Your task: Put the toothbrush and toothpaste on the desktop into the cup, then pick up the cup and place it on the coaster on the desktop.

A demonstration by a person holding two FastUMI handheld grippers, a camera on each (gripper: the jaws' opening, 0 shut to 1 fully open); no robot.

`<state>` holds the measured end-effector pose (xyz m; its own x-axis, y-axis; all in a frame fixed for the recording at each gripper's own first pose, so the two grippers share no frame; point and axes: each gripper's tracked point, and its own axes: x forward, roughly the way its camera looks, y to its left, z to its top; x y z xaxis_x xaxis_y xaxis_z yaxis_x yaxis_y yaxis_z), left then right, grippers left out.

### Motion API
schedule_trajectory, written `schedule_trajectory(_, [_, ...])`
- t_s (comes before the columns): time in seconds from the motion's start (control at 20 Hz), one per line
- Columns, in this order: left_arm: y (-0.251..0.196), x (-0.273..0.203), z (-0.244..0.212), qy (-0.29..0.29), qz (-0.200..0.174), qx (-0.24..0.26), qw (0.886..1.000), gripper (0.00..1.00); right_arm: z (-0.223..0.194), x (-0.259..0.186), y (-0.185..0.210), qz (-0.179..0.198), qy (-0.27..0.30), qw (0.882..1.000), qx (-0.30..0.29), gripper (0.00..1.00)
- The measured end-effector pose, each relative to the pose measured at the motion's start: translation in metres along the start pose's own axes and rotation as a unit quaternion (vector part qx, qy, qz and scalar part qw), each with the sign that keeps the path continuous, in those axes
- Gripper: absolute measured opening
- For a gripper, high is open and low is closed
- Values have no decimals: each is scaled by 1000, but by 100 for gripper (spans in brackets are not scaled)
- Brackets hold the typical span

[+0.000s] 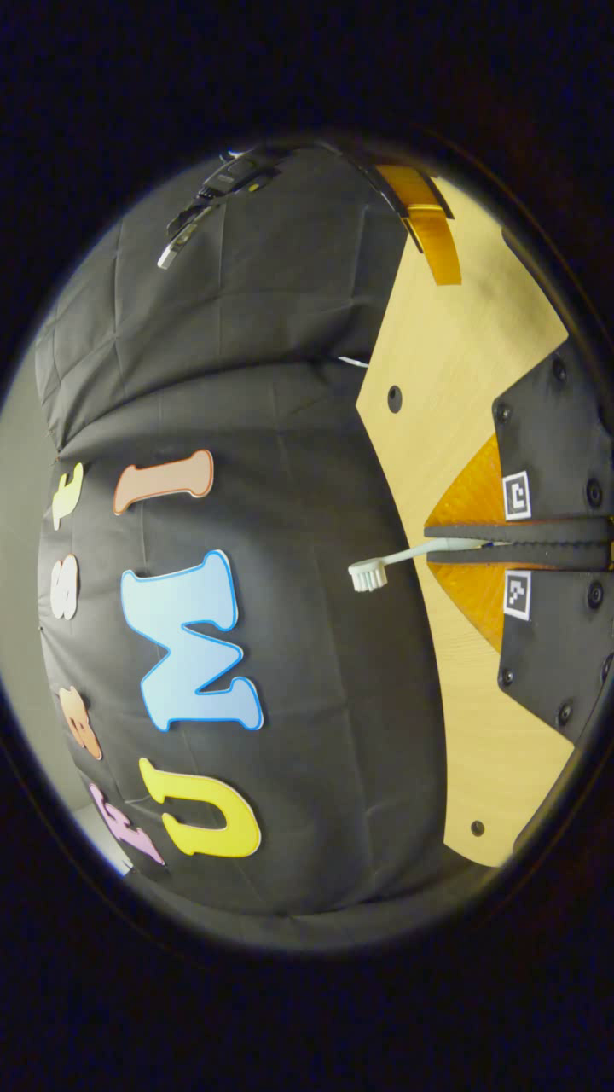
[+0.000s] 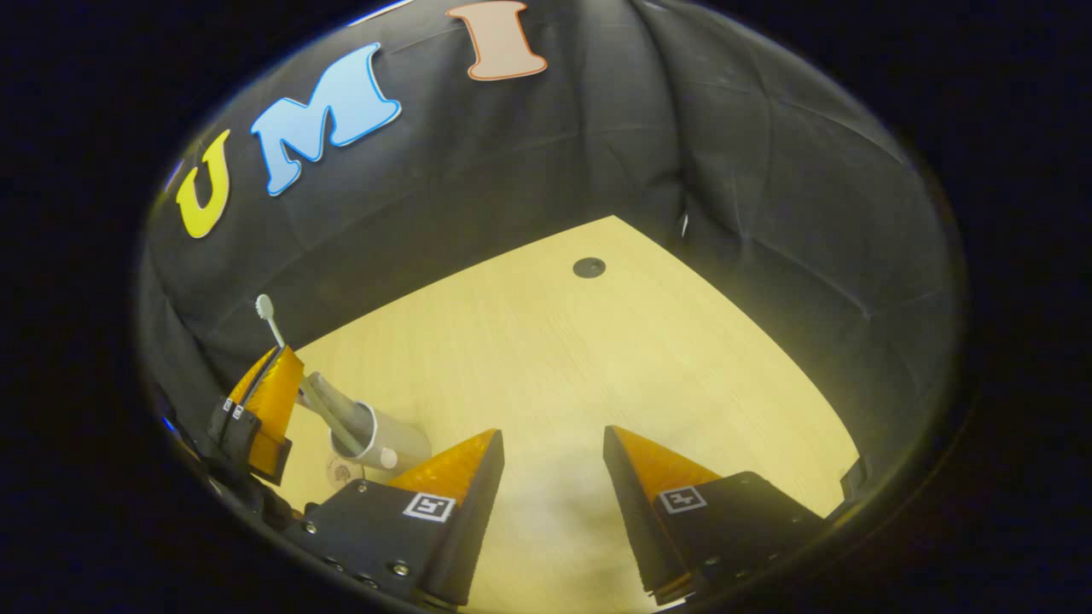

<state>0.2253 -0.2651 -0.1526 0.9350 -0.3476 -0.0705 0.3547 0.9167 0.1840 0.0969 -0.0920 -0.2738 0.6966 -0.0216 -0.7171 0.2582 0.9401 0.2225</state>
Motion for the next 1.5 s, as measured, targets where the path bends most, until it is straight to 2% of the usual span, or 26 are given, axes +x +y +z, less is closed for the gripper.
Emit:
schedule_trajectory(0.25, [12, -6, -10, -1, 34, -10, 999, 7, -2, 0, 4, 7, 5, 1000, -3, 71])
schedule_trajectory(0.45, [9, -8, -13, -5, 36, 10, 999, 7, -3, 1, 0, 6, 9, 1000, -6, 71])
schedule_trajectory(1.05, [9, -1, -6, -32, 45, 25, 998, 8, -6, -5, -20, -5, 13, 1000, -6, 71])
schedule_trajectory(1.35, [3, -9, -7, -23, 40, 6, 999, 18, -7, 0, -13, 4, 17, 1000, -5, 71])
schedule_trajectory(1.45, [2, -12, -7, -20, 41, 3, 999, 30, -9, 0, -10, 9, 18, 1000, -8, 71])
schedule_trajectory(1.5, [1, -14, -9, -17, 40, 0, 999, 27, -10, 1, -8, 11, 19, 1000, -10, 71])
